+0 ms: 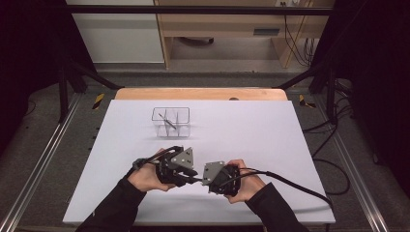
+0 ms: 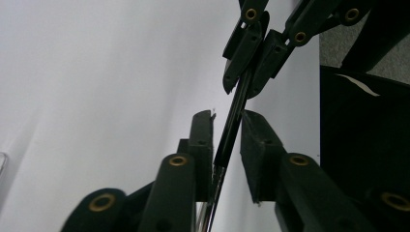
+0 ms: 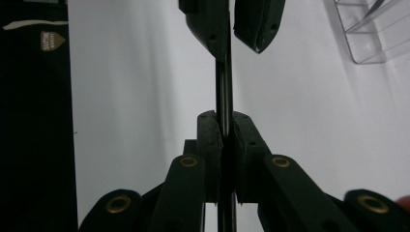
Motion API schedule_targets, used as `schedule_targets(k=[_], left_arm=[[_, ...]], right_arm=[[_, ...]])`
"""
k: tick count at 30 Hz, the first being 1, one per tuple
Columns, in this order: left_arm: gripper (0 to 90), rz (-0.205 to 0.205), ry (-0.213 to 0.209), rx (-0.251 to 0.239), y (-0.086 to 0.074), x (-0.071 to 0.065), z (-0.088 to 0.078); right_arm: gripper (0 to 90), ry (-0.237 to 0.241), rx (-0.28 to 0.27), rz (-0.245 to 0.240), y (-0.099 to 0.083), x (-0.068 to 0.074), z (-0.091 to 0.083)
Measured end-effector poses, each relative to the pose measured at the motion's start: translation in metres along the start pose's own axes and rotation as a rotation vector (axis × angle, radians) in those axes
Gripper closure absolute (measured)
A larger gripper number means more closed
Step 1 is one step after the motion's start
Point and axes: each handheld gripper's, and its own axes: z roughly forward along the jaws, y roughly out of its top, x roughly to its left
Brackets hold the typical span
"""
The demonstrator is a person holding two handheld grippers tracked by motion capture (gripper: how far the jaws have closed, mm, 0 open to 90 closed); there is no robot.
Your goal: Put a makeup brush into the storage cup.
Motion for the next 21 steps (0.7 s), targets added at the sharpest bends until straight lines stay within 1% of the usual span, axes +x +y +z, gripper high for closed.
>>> schedule_targets(k=[1, 2, 4, 5, 6, 7, 8, 9, 11, 12, 13, 14, 15, 16, 17, 18, 19, 20, 21], left_arm=[[68.9, 0.000, 0.000, 0.000, 0.000, 0.000, 0.000], [65.6, 0.001, 0.026, -0.003, -0.002, 0.001, -0.002], [61.4, -0.008, 0.044, -0.008, -0.004, 0.002, -0.006], [58.6, -0.008, 0.044, -0.008, -0.004, 0.002, -0.006], [55.4, -0.026, 0.063, -0.025, -0.007, 0.004, -0.009], [53.1, -0.026, 0.063, -0.025, -0.007, 0.004, -0.009], [53.1, -0.031, 0.071, -0.022, -0.008, 0.005, -0.011], [47.0, -0.035, 0.078, -0.027, -0.009, 0.006, -0.011], [43.0, -0.053, 0.097, -0.034, -0.013, 0.007, -0.013], [40.5, -0.053, 0.097, -0.034, -0.013, 0.007, -0.013], [40.5, -0.062, 0.109, -0.036, -0.014, 0.007, -0.013], [36.1, -0.079, 0.118, -0.044, -0.017, 0.008, -0.014], [35.1, -0.092, 0.116, -0.047, -0.019, 0.009, -0.014], [34.4, -0.092, 0.116, -0.047, -0.019, 0.009, -0.014], [34.0, -0.101, 0.117, -0.054, -0.021, 0.010, -0.015], [33.4, -0.120, 0.128, -0.066, -0.026, 0.011, -0.016], [32.7, -0.131, 0.133, -0.069, -0.029, 0.011, -0.016], [31.6, -0.131, 0.133, -0.069, -0.029, 0.011, -0.016], [30.3, -0.148, 0.149, -0.076, -0.033, 0.012, -0.016]], right_arm=[[84.3, 0.000, 0.000, 0.000, 0.000, 0.000, 0.000], [84.3, 0.003, -0.003, 0.013, -0.001, -0.002, 0.000], [84.3, 0.004, 0.000, 0.027, -0.002, -0.004, 0.000], [84.3, 0.004, 0.000, 0.027, -0.002, -0.004, 0.000], [84.3, 0.008, 0.000, 0.036, -0.003, -0.005, 0.001], [84.3, 0.008, 0.000, 0.036, -0.003, -0.005, 0.001], [84.3, 0.008, 0.000, 0.037, -0.004, -0.006, 0.001], [84.3, 0.005, 0.001, 0.048, -0.006, -0.007, 0.002], [84.3, 0.005, 0.001, 0.059, -0.007, -0.008, 0.002], [84.3, 0.005, 0.001, 0.059, -0.007, -0.008, 0.002], [84.3, 0.003, -0.001, 0.066, -0.008, -0.009, 0.003], [84.2, -0.004, 0.003, 0.077, -0.011, -0.010, 0.002], [84.2, -0.004, 0.000, 0.082, -0.011, -0.010, 0.002], [84.2, -0.005, -0.002, 0.088, -0.012, -0.010, 0.001], [84.2, -0.005, -0.005, 0.092, -0.014, -0.011, 0.001], [84.3, -0.008, -0.006, 0.102, -0.016, -0.011, 0.001], [84.2, -0.006, -0.007, 0.107, -0.017, -0.011, 0.000], [84.2, -0.008, -0.006, 0.113, -0.019, -0.011, 0.000], [84.2, -0.010, -0.010, 0.118, -0.021, -0.011, 0.000]])
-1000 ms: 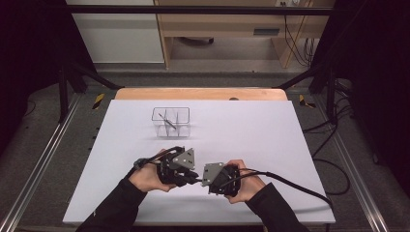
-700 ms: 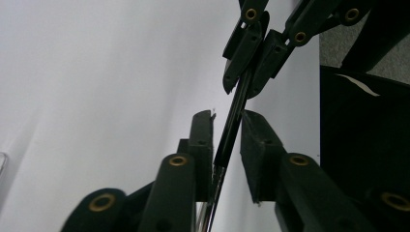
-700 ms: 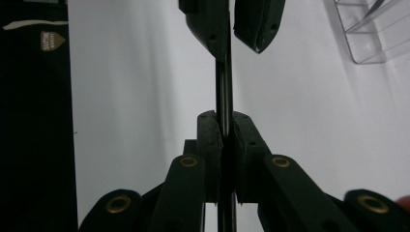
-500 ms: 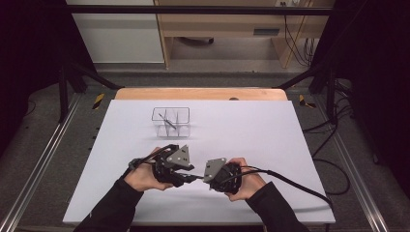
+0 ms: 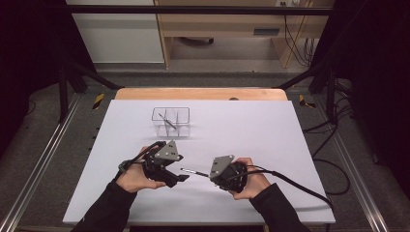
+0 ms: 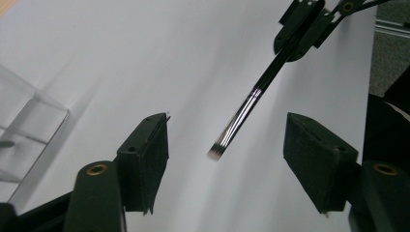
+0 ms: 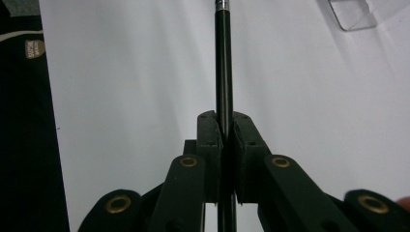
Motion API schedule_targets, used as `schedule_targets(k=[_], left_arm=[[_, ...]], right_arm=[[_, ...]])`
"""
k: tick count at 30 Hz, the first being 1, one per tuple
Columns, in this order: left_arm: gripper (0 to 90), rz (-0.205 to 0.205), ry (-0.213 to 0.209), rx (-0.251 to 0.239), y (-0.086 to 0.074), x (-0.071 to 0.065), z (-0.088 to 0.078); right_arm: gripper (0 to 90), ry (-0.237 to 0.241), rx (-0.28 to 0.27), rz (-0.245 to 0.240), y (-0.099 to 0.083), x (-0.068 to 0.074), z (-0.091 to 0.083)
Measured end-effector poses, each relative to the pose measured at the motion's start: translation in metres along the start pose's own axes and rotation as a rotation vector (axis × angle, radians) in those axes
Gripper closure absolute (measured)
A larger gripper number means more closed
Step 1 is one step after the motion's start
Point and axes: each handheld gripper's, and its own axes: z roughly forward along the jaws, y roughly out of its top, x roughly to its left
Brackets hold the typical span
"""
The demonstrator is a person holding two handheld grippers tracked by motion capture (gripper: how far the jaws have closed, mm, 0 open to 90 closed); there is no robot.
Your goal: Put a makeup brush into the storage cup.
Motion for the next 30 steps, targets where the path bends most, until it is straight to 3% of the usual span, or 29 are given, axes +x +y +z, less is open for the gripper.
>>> schedule_targets(k=[15, 30], left_arm=[[22.4, -0.107, 0.046, -0.052, -0.023, 0.004, 0.001], [19.9, -0.186, 0.076, -0.133, -0.038, 0.000, 0.005]], right_arm=[[84.2, -0.025, -0.034, 0.082, -0.017, -0.005, 0.000], [84.2, -0.044, -0.133, 0.170, -0.030, -0.005, 0.003]])
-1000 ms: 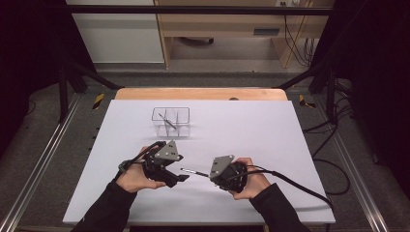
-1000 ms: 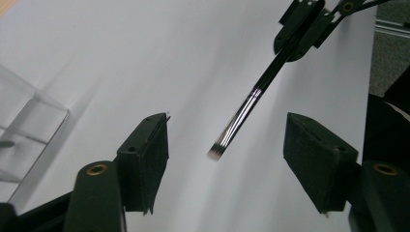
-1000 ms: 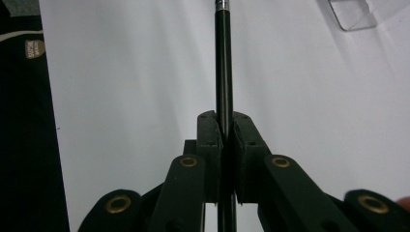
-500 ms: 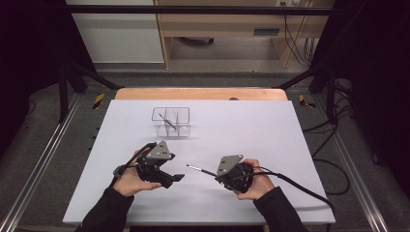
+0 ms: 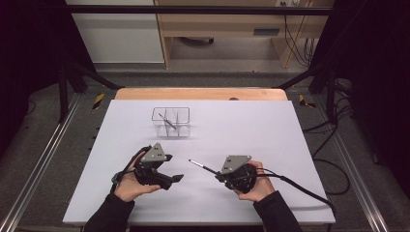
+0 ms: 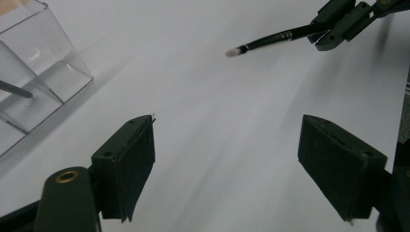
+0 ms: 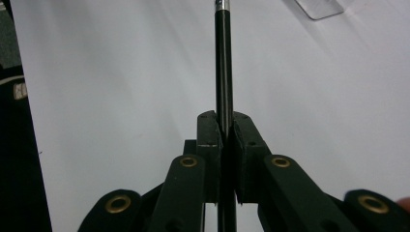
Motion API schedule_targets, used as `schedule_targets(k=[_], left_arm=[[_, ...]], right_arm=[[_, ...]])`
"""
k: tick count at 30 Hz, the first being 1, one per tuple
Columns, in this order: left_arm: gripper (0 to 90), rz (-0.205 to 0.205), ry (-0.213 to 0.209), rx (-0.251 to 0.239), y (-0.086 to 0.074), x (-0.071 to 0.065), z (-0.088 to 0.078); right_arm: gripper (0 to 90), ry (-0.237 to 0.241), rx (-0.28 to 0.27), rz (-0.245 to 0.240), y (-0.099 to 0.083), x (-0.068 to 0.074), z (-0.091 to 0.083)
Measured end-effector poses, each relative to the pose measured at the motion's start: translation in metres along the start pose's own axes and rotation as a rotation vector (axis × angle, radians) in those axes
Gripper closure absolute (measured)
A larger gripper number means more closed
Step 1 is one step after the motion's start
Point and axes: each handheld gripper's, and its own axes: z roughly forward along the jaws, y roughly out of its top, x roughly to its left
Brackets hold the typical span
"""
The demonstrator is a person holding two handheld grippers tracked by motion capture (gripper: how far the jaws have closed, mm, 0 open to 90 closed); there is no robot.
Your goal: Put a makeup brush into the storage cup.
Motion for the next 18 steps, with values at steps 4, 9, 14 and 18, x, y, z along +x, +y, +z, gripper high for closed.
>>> schedule_targets(k=[4, 9, 14, 18], left_arm=[[19.9, -0.016, 0.008, -0.014, -0.002, -0.001, 0.001], [20.1, -0.049, 0.021, -0.051, -0.002, -0.003, 0.001], [20.0, -0.069, 0.029, -0.084, -0.003, -0.006, 0.000], [19.7, -0.089, 0.034, -0.111, -0.003, -0.007, 0.000]], right_arm=[[84.2, -0.011, -0.028, 0.029, -0.003, -0.001, -0.001], [84.2, -0.022, -0.078, 0.064, -0.008, -0.001, -0.001], [84.2, -0.026, -0.099, 0.084, -0.011, -0.001, -0.001], [84.2, -0.037, -0.112, 0.102, -0.013, -0.001, -0.002]])
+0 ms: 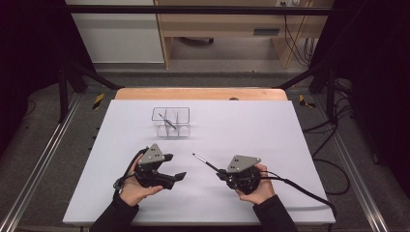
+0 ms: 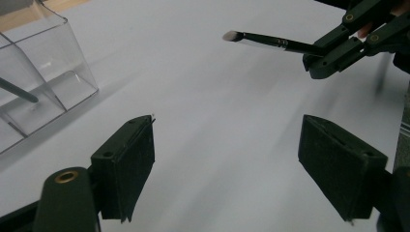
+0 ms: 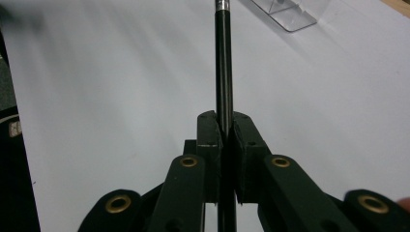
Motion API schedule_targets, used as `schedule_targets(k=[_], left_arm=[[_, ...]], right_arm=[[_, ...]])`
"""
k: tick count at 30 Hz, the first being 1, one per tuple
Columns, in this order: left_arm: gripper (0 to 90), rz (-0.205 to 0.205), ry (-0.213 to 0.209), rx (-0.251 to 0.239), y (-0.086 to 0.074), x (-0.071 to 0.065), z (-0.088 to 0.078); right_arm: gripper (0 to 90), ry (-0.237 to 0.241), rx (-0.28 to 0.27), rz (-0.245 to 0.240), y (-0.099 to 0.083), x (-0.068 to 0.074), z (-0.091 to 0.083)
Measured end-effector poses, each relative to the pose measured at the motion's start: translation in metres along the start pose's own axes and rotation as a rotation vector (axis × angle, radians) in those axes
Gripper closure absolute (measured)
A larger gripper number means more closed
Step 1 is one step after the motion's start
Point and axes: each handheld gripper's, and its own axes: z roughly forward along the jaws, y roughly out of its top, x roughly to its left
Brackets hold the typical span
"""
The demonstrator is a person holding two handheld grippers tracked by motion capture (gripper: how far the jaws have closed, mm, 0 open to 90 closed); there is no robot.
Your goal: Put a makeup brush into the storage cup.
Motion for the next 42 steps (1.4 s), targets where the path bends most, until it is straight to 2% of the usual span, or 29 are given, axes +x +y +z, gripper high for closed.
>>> schedule_targets(k=[8, 24, 42], left_arm=[[19.7, -0.054, 0.011, -0.055, -0.003, -0.001, 0.003], [19.6, -0.096, 0.007, -0.122, 0.000, -0.010, 0.011], [19.5, -0.164, -0.045, -0.222, 0.014, -0.012, 0.015]], right_arm=[[84.2, -0.026, -0.045, 0.050, -0.003, 0.000, -0.005], [84.2, -0.059, -0.123, 0.101, -0.002, 0.002, -0.004], [84.2, -0.080, -0.174, 0.144, 0.000, 0.002, -0.005]])
